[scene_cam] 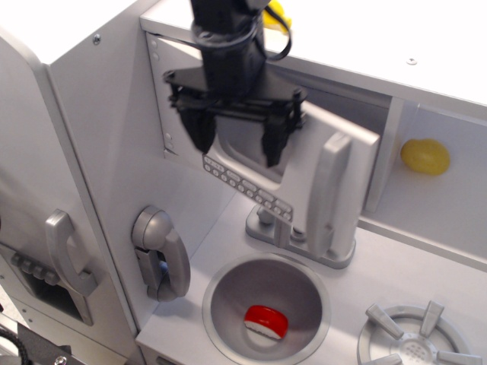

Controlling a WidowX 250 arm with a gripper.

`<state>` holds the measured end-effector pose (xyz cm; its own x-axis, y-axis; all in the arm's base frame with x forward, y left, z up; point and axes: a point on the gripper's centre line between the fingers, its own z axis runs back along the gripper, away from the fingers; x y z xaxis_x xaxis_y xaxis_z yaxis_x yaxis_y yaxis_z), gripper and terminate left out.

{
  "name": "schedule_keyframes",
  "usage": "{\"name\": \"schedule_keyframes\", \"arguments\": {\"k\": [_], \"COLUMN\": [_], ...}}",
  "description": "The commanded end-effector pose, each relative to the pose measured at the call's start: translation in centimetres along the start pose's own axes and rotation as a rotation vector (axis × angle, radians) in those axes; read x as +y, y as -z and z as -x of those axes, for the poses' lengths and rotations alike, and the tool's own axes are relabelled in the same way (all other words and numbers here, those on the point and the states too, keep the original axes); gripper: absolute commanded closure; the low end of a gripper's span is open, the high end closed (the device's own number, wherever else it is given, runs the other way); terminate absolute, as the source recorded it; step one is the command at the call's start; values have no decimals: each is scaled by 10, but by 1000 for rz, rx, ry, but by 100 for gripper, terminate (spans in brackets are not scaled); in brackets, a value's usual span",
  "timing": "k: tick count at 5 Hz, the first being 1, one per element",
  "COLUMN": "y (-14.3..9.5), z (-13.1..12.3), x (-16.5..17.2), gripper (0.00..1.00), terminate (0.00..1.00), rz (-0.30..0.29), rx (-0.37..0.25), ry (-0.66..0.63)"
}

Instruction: Close microwave

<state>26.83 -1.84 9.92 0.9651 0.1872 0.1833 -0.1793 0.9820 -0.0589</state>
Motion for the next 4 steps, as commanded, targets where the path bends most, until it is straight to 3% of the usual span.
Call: {"name": "schedule_keyframes", "arguments": {"k": [1, 4], "y": [-14, -14], "z": [-22, -35], "x": [-11, -19], "gripper": [0, 0], "terminate": [0, 0], "rz": [18, 36], "rx": [-110, -164], "ry": [10, -11]}}
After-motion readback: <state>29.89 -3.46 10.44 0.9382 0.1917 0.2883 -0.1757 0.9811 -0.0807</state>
